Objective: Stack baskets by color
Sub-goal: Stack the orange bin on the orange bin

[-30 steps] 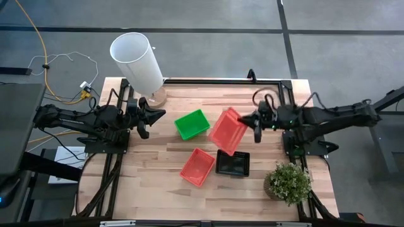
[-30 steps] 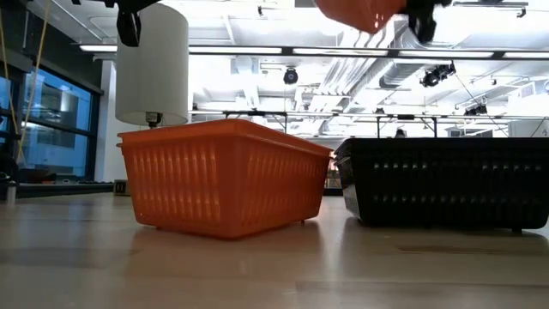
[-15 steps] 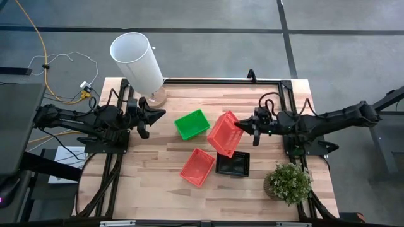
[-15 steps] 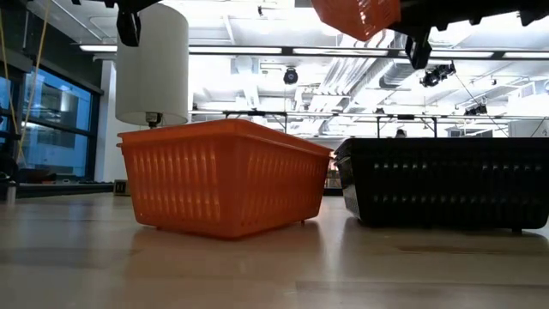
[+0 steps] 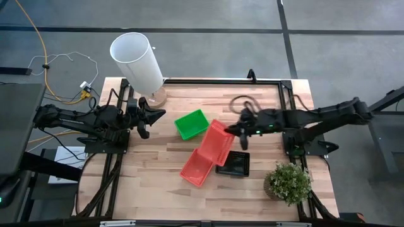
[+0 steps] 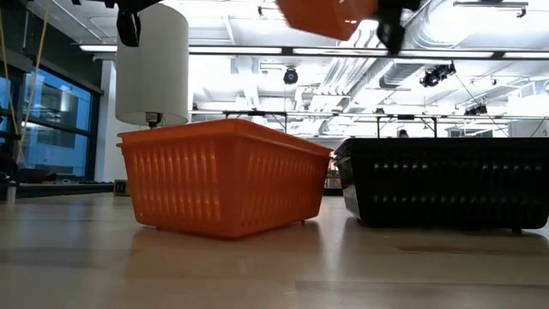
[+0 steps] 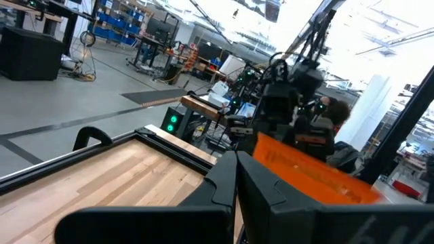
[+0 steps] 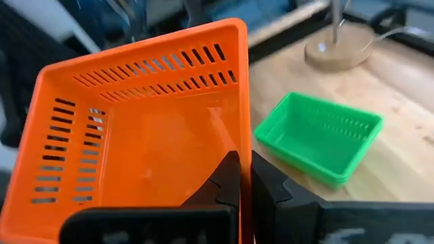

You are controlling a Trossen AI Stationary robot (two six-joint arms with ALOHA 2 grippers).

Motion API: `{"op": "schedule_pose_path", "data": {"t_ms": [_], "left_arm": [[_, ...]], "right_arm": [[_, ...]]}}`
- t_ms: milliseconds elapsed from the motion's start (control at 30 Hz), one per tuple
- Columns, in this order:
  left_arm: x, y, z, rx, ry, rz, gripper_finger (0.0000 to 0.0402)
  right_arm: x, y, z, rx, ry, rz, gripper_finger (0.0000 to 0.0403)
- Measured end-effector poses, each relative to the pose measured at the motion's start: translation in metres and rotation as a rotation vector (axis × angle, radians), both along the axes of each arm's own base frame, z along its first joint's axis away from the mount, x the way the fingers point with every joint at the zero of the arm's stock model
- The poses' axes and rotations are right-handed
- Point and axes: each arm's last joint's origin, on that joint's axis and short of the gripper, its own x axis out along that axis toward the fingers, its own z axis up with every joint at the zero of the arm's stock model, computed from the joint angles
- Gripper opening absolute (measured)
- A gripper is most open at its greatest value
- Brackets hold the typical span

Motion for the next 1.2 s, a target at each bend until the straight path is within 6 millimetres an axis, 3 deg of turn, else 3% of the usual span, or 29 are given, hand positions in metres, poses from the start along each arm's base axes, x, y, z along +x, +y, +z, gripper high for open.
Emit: {"op": "schedule_pose_path", "data": {"t_ms": [200,367,500,700,1200], "left_arm": [[0.000,0.000,0.000,0.000,0.000,-0.001,0.0000],[0.000,0.000,0.000,0.001,0.000,-0.011,0.0000],[0.000,0.000,0.000,0.001,0.000,-0.011,0.0000],[0.000,0.000,0.000,0.001,0.000,-0.011,0.0000],[0.000,0.000,0.000,0.001,0.000,-0.011,0.0000]], "right_arm": [[0.055,0.016,-0.002,-0.003,0.176,0.040,0.0000],[0.093,0.035,-0.025,0.024,0.314,0.027,0.0000],[0.113,0.043,-0.051,0.053,0.414,-0.003,0.0000],[0.120,0.045,-0.075,0.039,0.511,-0.073,0.0000],[0.117,0.058,-0.076,0.106,0.528,-0.046,0.0000]]}}
